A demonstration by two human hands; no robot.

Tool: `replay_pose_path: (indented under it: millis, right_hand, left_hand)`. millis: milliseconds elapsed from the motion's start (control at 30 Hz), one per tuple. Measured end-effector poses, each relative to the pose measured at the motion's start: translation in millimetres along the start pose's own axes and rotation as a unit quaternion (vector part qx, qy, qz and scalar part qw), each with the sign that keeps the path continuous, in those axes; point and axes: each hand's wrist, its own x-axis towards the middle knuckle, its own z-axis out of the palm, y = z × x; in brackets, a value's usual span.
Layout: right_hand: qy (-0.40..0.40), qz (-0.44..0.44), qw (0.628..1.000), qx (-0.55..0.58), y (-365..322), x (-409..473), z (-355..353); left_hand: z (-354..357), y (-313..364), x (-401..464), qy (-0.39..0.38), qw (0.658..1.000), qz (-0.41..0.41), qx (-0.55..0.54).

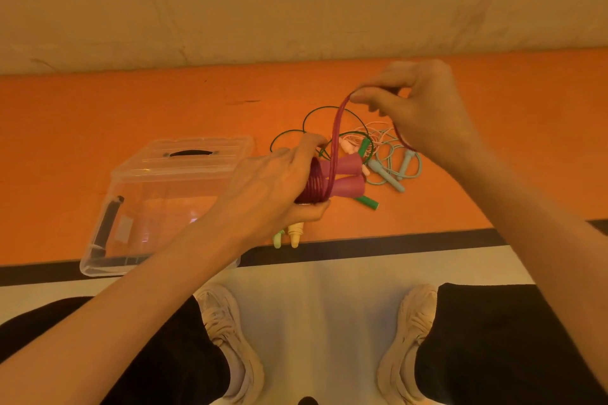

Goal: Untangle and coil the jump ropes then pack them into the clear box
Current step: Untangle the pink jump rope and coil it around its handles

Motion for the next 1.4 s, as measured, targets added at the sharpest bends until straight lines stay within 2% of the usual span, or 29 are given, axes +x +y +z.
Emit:
replay_pose_path:
  millis: [167,333,767,867,967,1167,1300,1400]
  right_hand:
    - [-0.034,0.044,0.998,0.028,14.2,10.5,18.0]
    - [-0.084,0.054,0.995,0.027,17.2,10.8,27.4]
    - [-0.078,0.069,0.992,0.066,27.1,8.4,17.8]
    - [-0.112,0.063,0.990,0.059,34.1,6.6,4.9]
    - [-0.150,0.069,0.986,0.027,43.7,2.7,-6.7]
    - [-0.206,0.114,0.971,0.033,51.1,-10.6,-15.9]
    - [-0.197,0.106,0.974,0.013,47.3,-19.8,-12.5]
    - [-0.213,0.110,0.971,0.001,42.5,-27.4,-9.0]
  left_hand:
    - [-5.4,5.6,-1.3,0.035,0.999,0.004,-0.027]
    - [-8.3,11.0,-4.0,0.049,0.998,0.048,-0.004]
    - [-16.7,8.0,-5.6,0.036,0.993,0.022,-0.108]
    - [-17.7,3.2,-4.9,0.048,0.988,0.022,-0.143]
    - [-22.3,-3.1,-5.5,0.067,0.982,-0.002,-0.176]
    - [-24.1,-8.3,-6.1,0.103,0.963,-0.069,-0.239]
    - [-24.2,-14.4,-4.3,0.116,0.941,-0.120,-0.296]
    - [-22.3,-15.0,-3.5,0.127,0.942,-0.126,-0.286]
